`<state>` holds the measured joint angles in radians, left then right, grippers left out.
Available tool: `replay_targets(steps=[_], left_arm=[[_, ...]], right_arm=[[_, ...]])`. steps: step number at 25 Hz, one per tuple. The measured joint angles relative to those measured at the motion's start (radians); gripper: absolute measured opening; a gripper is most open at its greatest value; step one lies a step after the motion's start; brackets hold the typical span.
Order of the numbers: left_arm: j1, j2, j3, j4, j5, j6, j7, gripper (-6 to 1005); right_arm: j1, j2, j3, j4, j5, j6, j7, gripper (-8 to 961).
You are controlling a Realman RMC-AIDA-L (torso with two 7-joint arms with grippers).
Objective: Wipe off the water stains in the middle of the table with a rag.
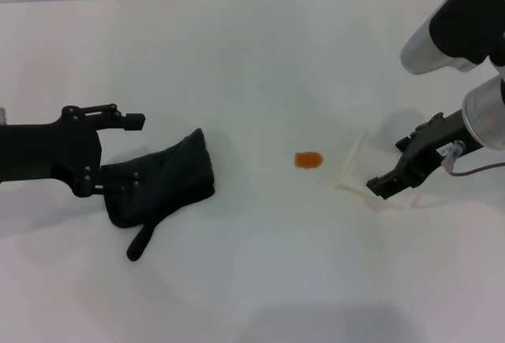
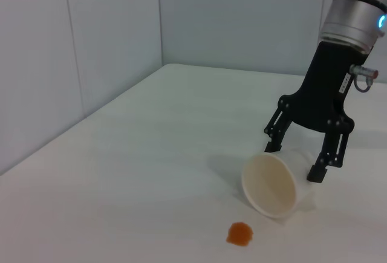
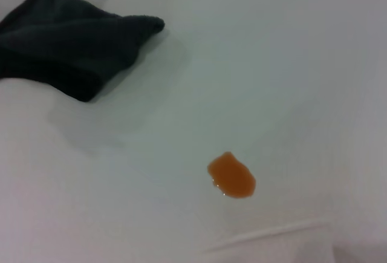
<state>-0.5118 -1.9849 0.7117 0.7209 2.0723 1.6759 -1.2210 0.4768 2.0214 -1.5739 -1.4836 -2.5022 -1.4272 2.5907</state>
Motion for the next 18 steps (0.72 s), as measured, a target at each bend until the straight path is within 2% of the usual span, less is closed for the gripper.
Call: replay_targets(steps=[18], left_arm=[[0.001,0.000,0.000,0.000,0.000,-0.002,0.000,823]], right_arm=[[-0.004,-0.001,-0.008,0.032,-0.002,0.008,-0.003,816]])
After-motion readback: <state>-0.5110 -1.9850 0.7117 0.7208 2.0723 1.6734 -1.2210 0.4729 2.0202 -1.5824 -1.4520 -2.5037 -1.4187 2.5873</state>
